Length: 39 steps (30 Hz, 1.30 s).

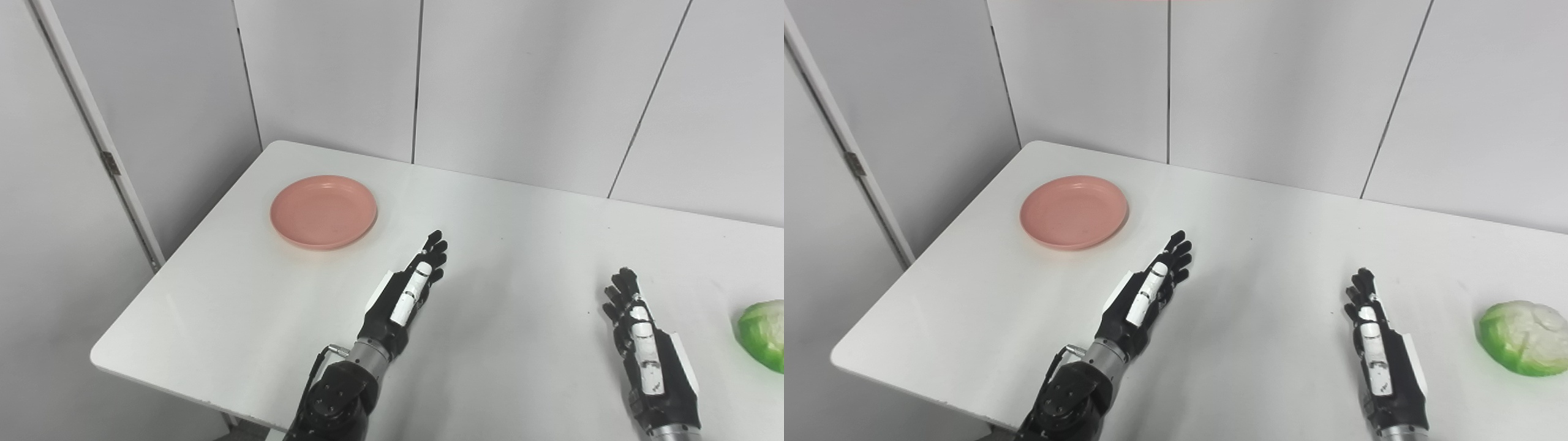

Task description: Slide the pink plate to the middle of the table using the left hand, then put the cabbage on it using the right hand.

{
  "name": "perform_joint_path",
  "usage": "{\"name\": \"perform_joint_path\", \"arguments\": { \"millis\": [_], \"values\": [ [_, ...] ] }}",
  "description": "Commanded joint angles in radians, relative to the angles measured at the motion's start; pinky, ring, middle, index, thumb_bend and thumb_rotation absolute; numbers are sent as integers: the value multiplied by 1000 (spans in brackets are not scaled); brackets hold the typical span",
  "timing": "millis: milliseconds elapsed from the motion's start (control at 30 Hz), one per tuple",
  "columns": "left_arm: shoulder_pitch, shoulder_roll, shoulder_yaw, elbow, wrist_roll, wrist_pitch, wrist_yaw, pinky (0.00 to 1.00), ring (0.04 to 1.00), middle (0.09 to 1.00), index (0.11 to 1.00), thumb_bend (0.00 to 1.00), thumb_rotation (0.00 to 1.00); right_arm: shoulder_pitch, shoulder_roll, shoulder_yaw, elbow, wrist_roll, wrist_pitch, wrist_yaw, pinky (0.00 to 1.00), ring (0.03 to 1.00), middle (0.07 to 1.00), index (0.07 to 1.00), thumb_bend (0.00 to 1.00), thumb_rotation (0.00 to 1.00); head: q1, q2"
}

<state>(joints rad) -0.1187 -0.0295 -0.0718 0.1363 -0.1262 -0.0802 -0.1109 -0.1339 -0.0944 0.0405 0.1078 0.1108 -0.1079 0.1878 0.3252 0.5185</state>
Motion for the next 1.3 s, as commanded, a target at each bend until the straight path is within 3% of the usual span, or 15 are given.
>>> {"name": "perform_joint_path", "arguments": {
  "millis": [0, 200, 400, 767, 967, 1267],
  "values": [
    [93, -16, -5, 101, 4, -19, -3, 1000, 1000, 1000, 1000, 466, 1000, 63, -10, -6, 50, 9, -32, 13, 1000, 1000, 1000, 1000, 235, 1000, 0, 4],
    [98, -13, -12, 69, 12, -7, -4, 1000, 1000, 1000, 1000, 469, 1000, 66, -10, -3, 34, 8, -15, 12, 1000, 1000, 1000, 1000, 231, 1000, 3, 12],
    [102, -6, -19, -22, 19, 62, -5, 1000, 1000, 1000, 1000, 479, 1000, 68, -4, 4, 25, 1, -4, 5, 1000, 1000, 1000, 1000, 239, 1000, 2, 25],
    [13, 25, -28, -200, 61, 166, -1, 1000, 1000, 1000, 1000, 395, 1000, 68, 12, 8, 10, -3, 4, -2, 1000, 1000, 1000, 1000, 233, 1000, -2, 40],
    [-29, 41, 4, -293, 62, 246, 7, 1000, 1000, 1000, 1000, 495, 1000, 62, 12, 7, 22, -9, -5, -5, 1000, 1000, 1000, 1000, 248, 1000, 1, 46],
    [-89, 78, 85, -410, 43, 292, 27, 1000, 984, 978, 975, 533, 1000, 58, 15, 4, 26, -15, 2, -11, 1000, 1000, 1000, 1000, 237, 1000, 6, 43]
  ]
}}
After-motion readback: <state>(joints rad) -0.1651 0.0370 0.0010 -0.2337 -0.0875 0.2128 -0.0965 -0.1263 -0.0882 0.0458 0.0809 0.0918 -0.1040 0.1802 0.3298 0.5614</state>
